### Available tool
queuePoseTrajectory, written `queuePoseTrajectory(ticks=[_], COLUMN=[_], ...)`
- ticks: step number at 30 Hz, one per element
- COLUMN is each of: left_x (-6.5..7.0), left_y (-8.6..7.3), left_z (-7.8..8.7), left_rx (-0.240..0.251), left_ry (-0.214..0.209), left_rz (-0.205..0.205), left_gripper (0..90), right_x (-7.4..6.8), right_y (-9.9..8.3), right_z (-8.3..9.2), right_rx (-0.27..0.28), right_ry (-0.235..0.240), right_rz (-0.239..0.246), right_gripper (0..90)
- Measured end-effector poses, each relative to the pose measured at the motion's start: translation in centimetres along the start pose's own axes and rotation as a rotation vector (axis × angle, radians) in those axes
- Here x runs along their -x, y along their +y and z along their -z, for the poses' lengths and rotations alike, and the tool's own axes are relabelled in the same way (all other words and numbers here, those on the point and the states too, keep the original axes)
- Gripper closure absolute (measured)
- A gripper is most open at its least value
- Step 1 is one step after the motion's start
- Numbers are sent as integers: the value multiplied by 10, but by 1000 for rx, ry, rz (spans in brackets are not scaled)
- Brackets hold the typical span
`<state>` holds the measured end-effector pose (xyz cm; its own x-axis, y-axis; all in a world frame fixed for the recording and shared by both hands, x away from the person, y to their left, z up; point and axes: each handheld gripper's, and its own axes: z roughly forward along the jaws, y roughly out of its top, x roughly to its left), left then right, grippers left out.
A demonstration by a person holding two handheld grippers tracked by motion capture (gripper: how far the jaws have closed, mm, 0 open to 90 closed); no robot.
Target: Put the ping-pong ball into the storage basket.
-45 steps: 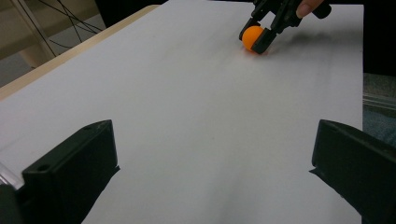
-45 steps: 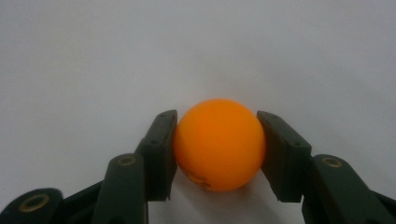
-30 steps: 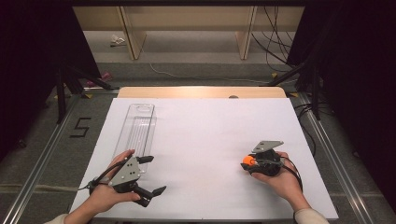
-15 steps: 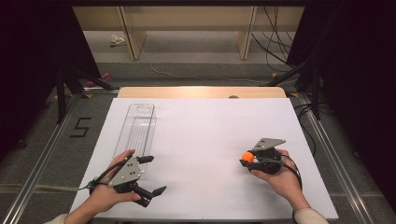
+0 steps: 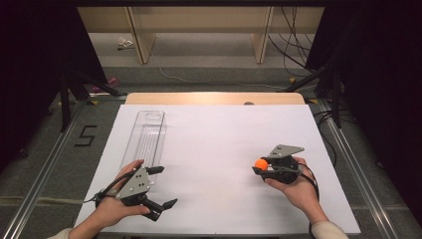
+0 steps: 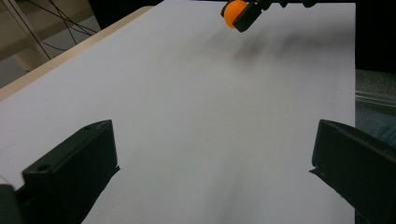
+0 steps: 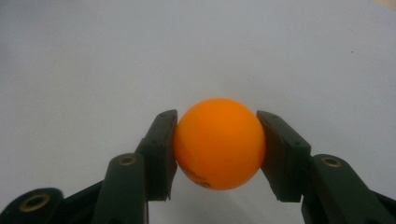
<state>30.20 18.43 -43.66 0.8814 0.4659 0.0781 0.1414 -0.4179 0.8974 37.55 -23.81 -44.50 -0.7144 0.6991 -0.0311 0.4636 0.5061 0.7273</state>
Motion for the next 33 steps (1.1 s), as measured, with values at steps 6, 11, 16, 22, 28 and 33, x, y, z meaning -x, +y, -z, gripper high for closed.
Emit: queuePoseTrajectory(ticks=[6,11,16,22,28,33], left_x=[0,0,0,1,1,1], left_y=[0,0,0,0,0,0], left_z=[0,0,-1,-1,-1,-1], left_rx=[-1,1,1,-1,-1,-2], left_ry=[-2,-2,-3,-5,-4,-4], left_rz=[-1,3,1,-1,-2,-4], left_gripper=[0,0,0,0,0,0], right_x=[-1,-2,-3,-4,-6,-8], right_y=[4,7,10,13,16,19], right_z=[-1,-2,-3,-5,-9,-11], right_rx=[17,36,48,58,68,72], right_ry=[5,16,21,26,32,35], right_rz=[0,-2,5,9,17,22], right_gripper=[514,515,515,515,515,515])
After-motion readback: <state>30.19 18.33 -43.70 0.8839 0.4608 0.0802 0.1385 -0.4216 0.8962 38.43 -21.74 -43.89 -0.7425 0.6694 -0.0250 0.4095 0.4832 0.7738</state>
